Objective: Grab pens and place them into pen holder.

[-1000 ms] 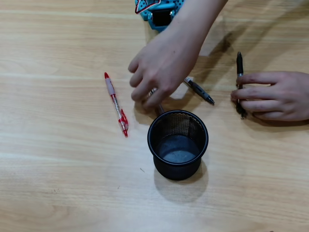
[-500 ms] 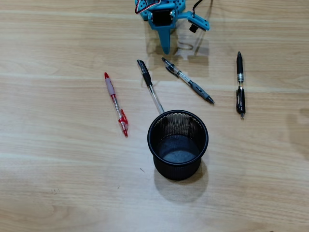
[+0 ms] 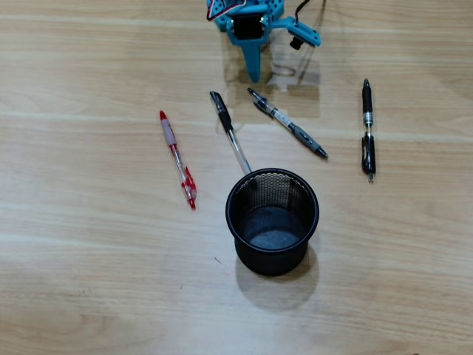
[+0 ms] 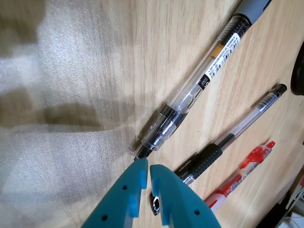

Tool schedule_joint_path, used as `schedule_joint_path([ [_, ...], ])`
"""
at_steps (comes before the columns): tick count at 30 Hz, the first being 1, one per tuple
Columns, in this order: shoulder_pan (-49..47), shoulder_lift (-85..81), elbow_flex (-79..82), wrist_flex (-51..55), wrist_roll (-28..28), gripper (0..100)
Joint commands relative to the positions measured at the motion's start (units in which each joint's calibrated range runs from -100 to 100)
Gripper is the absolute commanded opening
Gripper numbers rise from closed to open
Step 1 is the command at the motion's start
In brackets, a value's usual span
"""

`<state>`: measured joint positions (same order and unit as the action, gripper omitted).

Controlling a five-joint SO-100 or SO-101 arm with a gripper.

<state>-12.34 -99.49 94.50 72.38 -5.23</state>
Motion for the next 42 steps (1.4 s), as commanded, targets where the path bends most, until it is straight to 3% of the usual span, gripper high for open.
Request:
schedule_joint_path([
  [1,0.31,-0.17,-2.19,4.11,0.04,2],
  [19,0.50,0.00,-3.37,4.02,-0.01,2],
  [24,2.05,10.36,-19.75,4.02,0.15,2],
  [31,9.18,37.79,-43.73,3.93,-0.22,2],
  [37,16.04,55.29,-58.48,4.75,-6.92,2],
  [42,17.78,69.30,-69.25,4.48,-18.65,3],
])
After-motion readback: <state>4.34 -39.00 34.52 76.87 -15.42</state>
